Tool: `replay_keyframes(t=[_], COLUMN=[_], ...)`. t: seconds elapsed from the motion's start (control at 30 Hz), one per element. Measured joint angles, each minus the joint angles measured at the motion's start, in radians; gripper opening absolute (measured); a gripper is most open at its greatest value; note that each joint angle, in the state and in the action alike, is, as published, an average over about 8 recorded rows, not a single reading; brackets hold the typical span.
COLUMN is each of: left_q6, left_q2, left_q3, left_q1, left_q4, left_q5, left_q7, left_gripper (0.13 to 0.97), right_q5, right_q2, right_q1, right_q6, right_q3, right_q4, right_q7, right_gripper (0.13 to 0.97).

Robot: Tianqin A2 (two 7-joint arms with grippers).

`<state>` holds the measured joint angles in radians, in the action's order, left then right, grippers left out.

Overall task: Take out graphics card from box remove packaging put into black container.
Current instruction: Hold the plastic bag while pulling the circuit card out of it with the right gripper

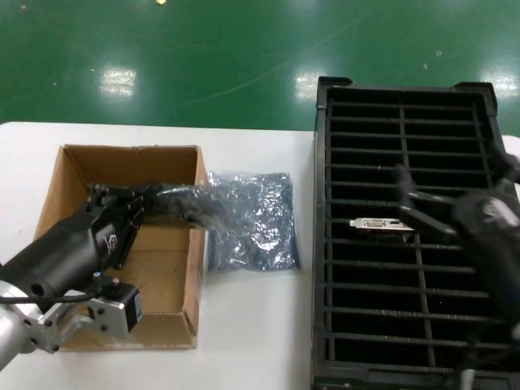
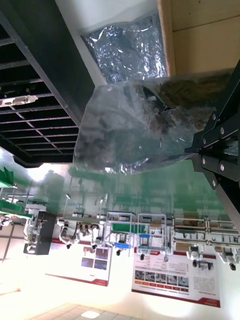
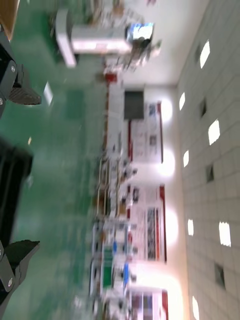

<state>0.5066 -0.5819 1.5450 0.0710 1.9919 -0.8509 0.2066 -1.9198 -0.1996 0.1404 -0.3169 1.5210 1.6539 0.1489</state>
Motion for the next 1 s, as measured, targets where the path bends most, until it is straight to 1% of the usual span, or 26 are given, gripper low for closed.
replay_keyframes(t=[0.17,0.2,0.33,0.43,0.47,0.73,0.77,1.0], left_q6=[0.0,0.0,0.0,0.0,0.0,0.0,0.0,0.0], left_q2=[0.0,0.0,0.0,0.0,0.0,0.0,0.0,0.0], left_q3=[0.0,0.0,0.0,0.0,0.0,0.0,0.0,0.0], left_q1=[0.0,0.0,0.0,0.0,0.0,0.0,0.0,0.0], left_q4=[0.0,0.0,0.0,0.0,0.0,0.0,0.0,0.0], left_q5=[0.0,0.0,0.0,0.0,0.0,0.0,0.0,0.0], left_q7=[0.0,0.0,0.0,0.0,0.0,0.0,0.0,0.0], left_gripper=[0.14,0.14,0.14,0.14,0.14,0.14,0.14,0.14], right_q5=[0.016,0.018,0.02,0.014,0.01,-0.021,-0.023,-0.038], right_q2=[-0.021,-0.023,-0.024,-0.027,-0.027,-0.027,-0.028,-0.046], right_q1=[0.043,0.048,0.062,0.065,0.066,0.072,0.074,0.079], right_q6=[-0.016,-0.023,-0.068,-0.113,-0.129,-0.244,-0.256,-0.337], right_q3=[0.098,0.113,0.155,0.171,0.173,0.169,0.169,0.179], right_q4=[0.002,0.0,-0.015,-0.033,-0.04,-0.103,-0.111,-0.143], right_q7=[-0.056,-0.06,-0.041,-0.007,0.008,0.133,0.146,0.217], right_gripper=[0.936,0.924,0.876,0.84,0.84,0.679,0.679,0.489])
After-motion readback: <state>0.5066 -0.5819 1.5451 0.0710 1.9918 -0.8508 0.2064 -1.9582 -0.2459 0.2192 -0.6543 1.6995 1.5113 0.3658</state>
